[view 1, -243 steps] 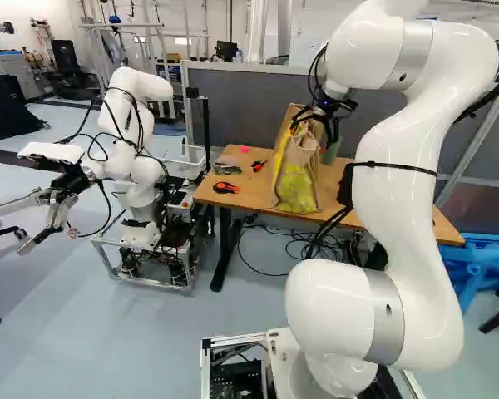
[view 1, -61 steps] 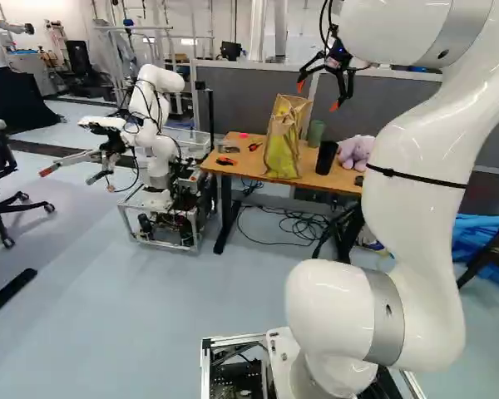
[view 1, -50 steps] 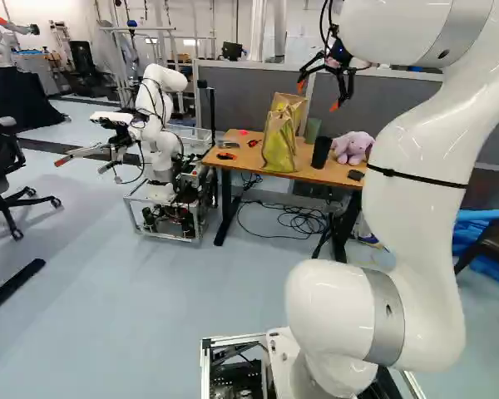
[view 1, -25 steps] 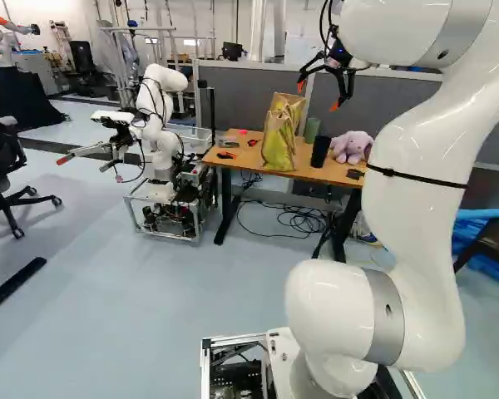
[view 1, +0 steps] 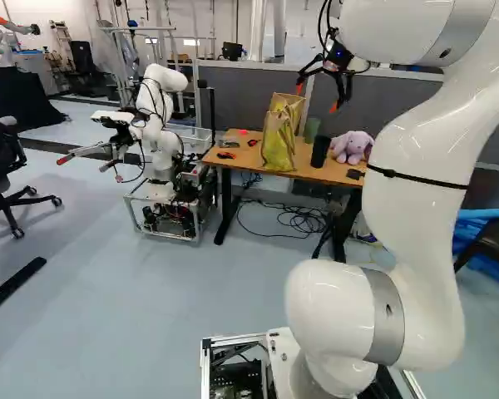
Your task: Pick up the bag on the ground and place it on the table
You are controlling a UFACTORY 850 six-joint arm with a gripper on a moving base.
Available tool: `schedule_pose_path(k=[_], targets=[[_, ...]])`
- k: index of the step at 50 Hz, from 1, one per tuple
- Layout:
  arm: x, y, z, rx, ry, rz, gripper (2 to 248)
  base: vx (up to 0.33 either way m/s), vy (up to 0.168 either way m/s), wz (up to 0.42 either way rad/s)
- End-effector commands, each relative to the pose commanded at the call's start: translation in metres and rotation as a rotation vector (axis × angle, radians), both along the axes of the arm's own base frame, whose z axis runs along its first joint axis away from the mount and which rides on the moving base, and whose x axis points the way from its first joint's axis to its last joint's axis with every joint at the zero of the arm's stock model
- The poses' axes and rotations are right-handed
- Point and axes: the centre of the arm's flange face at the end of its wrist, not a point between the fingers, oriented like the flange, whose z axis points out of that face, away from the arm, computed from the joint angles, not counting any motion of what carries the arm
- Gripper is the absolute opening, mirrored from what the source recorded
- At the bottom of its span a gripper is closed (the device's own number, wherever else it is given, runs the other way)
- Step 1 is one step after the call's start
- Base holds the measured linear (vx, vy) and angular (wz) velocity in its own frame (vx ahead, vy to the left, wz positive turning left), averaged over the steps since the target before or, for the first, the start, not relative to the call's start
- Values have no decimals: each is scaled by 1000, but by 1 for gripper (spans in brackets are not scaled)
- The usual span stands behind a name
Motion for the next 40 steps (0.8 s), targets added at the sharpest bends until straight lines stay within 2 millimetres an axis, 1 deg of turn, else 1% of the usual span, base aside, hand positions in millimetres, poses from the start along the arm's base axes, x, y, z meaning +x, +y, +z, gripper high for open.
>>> schedule_pose_path(k=[20,40], targets=[[-1,10,-19,-38,-31,10,247,0,0,0],[-6,24,-47,-94,-77,29,247,0,0,0]])
